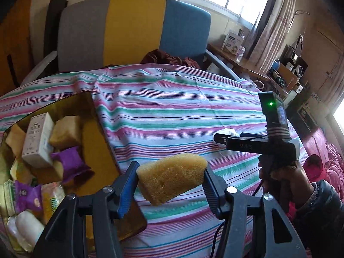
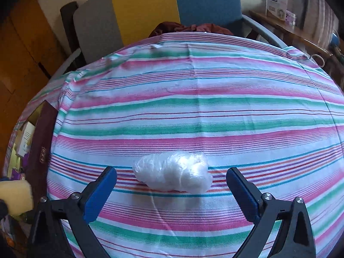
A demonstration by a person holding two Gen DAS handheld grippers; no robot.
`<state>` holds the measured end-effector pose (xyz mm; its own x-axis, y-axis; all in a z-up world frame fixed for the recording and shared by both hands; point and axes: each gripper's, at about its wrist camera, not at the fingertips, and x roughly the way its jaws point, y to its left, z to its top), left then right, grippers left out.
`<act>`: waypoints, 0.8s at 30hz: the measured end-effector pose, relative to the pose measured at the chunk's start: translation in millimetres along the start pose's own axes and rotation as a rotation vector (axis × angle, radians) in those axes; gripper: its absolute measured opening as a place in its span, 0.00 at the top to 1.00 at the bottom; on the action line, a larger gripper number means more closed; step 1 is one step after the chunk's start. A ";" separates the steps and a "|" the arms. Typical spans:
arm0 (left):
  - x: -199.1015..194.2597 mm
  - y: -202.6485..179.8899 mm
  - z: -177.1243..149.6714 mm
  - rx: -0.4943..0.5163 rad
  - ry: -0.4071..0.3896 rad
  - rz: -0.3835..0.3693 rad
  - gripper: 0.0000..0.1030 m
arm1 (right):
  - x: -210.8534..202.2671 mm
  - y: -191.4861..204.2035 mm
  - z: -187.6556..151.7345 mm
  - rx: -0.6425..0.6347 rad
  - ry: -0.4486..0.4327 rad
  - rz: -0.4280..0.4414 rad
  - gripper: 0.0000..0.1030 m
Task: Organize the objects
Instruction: 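Grasp the plastic-wrapped bundle with the right tool while the left tool holds the sponge cake, then carry the sponge cake over the gold tray with the left tool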
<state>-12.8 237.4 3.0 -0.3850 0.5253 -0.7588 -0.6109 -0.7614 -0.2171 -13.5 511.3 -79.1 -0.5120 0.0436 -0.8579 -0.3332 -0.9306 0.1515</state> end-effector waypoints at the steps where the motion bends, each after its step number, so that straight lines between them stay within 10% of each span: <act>1: -2.0 2.7 -1.6 -0.008 -0.003 0.006 0.44 | 3.3 1.4 0.0 -0.010 0.007 -0.016 0.02; 4: -8.9 10.0 -7.1 -0.026 -0.012 0.028 0.44 | 10.2 1.2 -0.7 -0.022 0.022 -0.042 0.35; 24: -76.2 80.1 -47.9 -0.071 -0.141 0.311 0.44 | 3.3 20.6 -13.9 -0.124 0.003 -0.063 0.37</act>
<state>0.7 118.2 14.1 -0.6398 0.3074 -0.7044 -0.4016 -0.9152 -0.0346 -11.1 487.2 -85.6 -0.4910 0.1022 -0.8652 -0.2640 -0.9638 0.0360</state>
